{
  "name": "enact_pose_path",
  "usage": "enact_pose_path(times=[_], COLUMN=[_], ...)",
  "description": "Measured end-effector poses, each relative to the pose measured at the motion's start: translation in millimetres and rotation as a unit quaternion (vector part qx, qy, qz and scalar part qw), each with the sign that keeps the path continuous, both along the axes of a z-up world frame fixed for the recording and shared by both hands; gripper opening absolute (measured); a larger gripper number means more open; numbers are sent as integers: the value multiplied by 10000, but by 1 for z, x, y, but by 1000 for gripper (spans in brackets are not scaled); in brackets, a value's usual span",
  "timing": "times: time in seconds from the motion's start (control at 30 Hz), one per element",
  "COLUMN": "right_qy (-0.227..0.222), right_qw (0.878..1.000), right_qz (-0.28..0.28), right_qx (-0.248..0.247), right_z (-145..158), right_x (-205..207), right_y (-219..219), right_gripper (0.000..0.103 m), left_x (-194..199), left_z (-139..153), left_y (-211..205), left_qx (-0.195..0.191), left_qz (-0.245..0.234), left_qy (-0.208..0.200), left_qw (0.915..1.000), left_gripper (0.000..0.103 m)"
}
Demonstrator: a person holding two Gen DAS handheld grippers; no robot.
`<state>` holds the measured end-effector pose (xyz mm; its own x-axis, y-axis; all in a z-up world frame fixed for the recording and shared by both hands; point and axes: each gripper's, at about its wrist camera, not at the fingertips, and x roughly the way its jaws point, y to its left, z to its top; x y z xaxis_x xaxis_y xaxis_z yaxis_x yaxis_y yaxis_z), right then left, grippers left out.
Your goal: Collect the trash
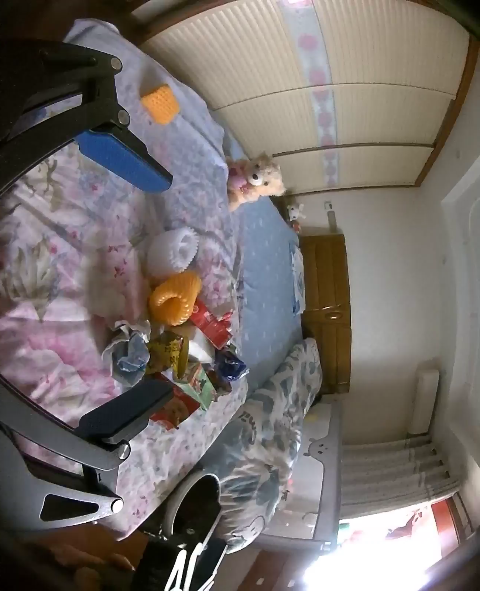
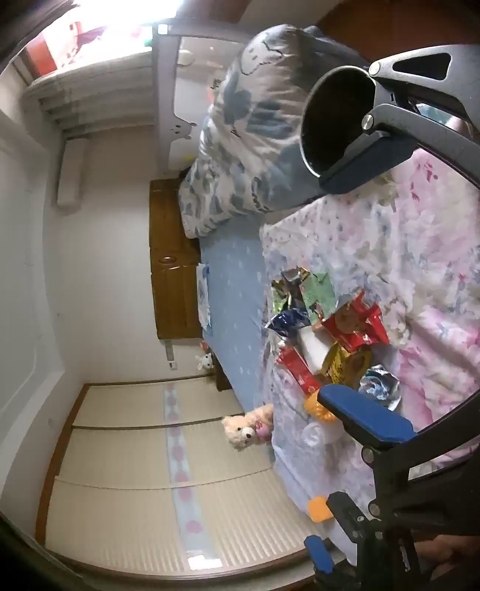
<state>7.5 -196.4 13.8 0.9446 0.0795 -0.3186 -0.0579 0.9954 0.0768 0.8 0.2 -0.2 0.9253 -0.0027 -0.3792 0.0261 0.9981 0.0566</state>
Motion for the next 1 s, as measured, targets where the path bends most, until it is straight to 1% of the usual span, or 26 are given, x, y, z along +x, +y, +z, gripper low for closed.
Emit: enact_pose_path(times=[0.07,0.1,0.13,0.2,0.23,0.3,0.37,0.47,1.0], right_qy=[-7,-6,114,174,180,449,301,250,278], right_qw=[10000,10000,9999,9997,9996,9986,9991,9992,9983], right_qz=[-31,8,46,86,106,145,165,170,319], right_qx=[-30,-59,112,171,192,230,263,258,412], right_z=[-1,-6,-12,-18,-18,-6,-9,-11,-14], right_x=[-2,-7,-5,-2,-2,9,3,2,1], right_y=[2,7,2,1,0,-5,-4,-3,0], right_gripper=[103,103,103,103,103,103,103,103,103], left_x=[0,2,2,-2,-2,-3,-3,-3,-3], left_z=[0,3,4,5,4,4,3,2,2], left_y=[0,4,4,5,3,1,1,1,-1], left_qx=[15,24,37,24,56,82,97,92,87], left_qz=[-24,-28,-21,-6,11,33,17,25,41], left_qy=[-11,-19,-27,-103,-105,-113,-130,-124,-133], left_qw=[10000,10000,10000,9999,9999,9999,9999,9999,9999], left_gripper=[103,103,103,103,103,103,103,103,103])
